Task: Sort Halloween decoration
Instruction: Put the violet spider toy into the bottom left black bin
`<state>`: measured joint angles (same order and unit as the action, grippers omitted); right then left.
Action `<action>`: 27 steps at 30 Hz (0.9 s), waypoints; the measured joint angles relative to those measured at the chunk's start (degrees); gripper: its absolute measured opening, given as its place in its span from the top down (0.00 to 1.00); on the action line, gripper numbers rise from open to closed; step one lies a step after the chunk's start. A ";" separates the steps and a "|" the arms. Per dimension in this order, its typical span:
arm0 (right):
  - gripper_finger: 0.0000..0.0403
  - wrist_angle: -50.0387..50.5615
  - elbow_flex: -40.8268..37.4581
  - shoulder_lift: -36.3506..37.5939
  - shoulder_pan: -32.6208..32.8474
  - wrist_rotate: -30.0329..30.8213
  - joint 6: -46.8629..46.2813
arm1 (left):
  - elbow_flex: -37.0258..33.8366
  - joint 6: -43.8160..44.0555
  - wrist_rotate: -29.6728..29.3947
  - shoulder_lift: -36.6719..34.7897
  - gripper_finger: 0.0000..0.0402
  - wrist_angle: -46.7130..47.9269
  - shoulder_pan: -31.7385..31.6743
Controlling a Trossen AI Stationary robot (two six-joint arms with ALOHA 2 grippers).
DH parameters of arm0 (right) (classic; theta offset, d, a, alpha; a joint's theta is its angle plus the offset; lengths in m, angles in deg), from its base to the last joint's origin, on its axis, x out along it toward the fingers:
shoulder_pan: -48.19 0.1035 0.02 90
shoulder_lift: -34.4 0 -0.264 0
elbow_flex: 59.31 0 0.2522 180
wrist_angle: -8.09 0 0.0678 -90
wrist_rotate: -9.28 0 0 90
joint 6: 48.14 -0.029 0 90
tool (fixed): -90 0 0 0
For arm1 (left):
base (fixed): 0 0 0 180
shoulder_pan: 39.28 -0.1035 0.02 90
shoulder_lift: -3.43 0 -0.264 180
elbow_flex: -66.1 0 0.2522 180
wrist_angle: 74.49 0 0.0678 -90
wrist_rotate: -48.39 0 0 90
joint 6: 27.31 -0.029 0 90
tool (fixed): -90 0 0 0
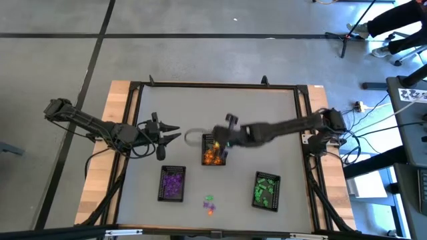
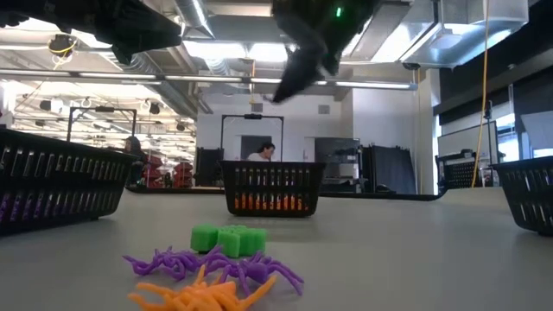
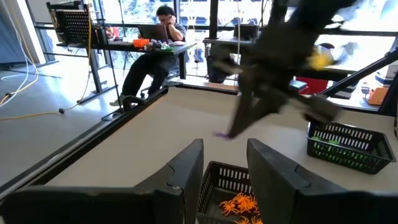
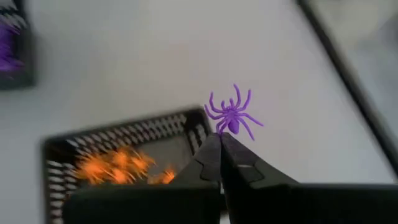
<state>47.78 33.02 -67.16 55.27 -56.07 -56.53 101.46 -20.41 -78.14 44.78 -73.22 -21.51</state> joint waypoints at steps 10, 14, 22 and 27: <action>1.00 -15.10 0.09 -2.83 11.98 26.84 10.29 | 0.02 -0.01 0.00 0.01 0.71 0.07 0.01; 1.00 -19.95 0.01 -4.48 12.49 28.68 13.90 | 0.07 0.00 0.00 0.02 0.71 0.27 -0.02; 1.00 -24.64 0.01 -7.42 11.97 28.35 16.56 | 0.07 10.91 1.44 0.00 0.71 -2.53 0.01; 1.00 -26.78 0.02 -7.66 12.00 28.28 18.15 | 0.07 27.31 2.01 -0.02 0.71 -5.39 0.01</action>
<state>21.00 33.04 -74.82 67.26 -27.79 -38.38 101.53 6.90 -76.13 44.76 -78.62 -21.50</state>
